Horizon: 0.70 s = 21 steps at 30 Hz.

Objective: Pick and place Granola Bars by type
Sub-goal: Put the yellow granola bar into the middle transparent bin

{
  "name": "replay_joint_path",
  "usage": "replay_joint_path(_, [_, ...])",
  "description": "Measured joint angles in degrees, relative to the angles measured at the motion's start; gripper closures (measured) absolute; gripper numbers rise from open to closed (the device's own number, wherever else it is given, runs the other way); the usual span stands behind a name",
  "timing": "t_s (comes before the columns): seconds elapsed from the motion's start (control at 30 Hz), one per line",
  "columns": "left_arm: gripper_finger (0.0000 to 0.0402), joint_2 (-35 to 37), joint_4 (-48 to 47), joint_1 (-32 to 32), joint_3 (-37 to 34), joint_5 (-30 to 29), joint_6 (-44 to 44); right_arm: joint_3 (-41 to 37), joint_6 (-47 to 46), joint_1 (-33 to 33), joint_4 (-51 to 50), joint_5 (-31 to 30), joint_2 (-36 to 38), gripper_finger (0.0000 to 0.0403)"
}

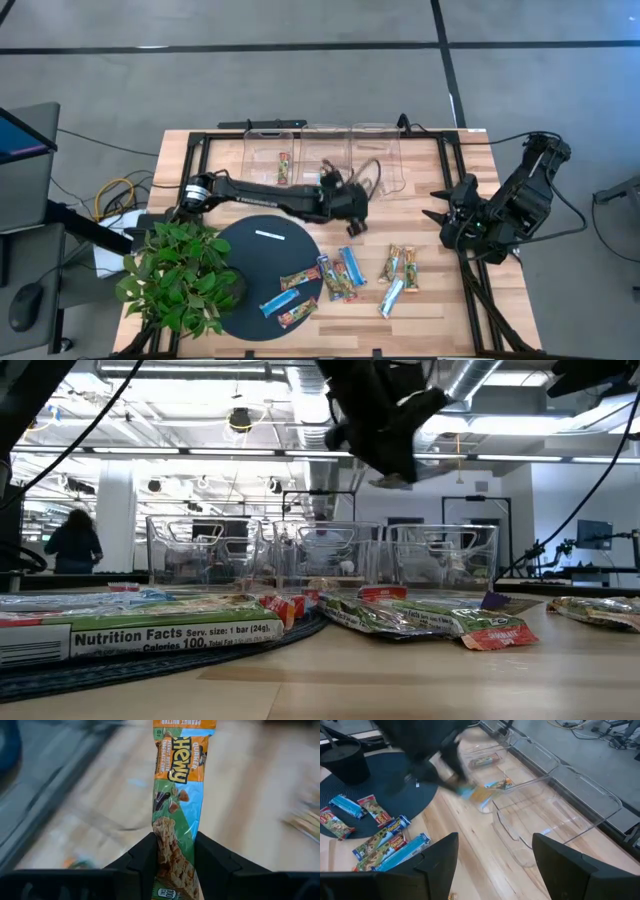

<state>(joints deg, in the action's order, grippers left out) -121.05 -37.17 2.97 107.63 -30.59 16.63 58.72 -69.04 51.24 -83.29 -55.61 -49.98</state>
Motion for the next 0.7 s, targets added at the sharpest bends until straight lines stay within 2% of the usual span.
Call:
replay_joint_path(0.13, [0.0292, 0.00, -6.80, -2.77, 2.67, -2.54, 7.95, 0.00, -0.01, -0.02, 0.00, 0.00, 0.00, 0.0154])
replay_joint_path(0.33, [0.0292, 0.00, -13.61, -7.70, 3.19, -2.96, 17.83, 0.00, -0.02, -0.02, 0.02, -0.02, 0.00, 0.0154])
replay_joint_path(0.5, [0.0292, 0.00, -16.44, -12.41, 3.19, -3.13, 22.32, 0.00, -0.02, -0.02, 0.04, -0.13, 0.00, 0.0154])
replay_joint_path(0.7, [0.0292, 0.00, -16.74, -17.27, 3.19, 1.54, 24.71, 0.00, -0.02, -0.02, 0.22, -0.17, 0.00, 0.0154])
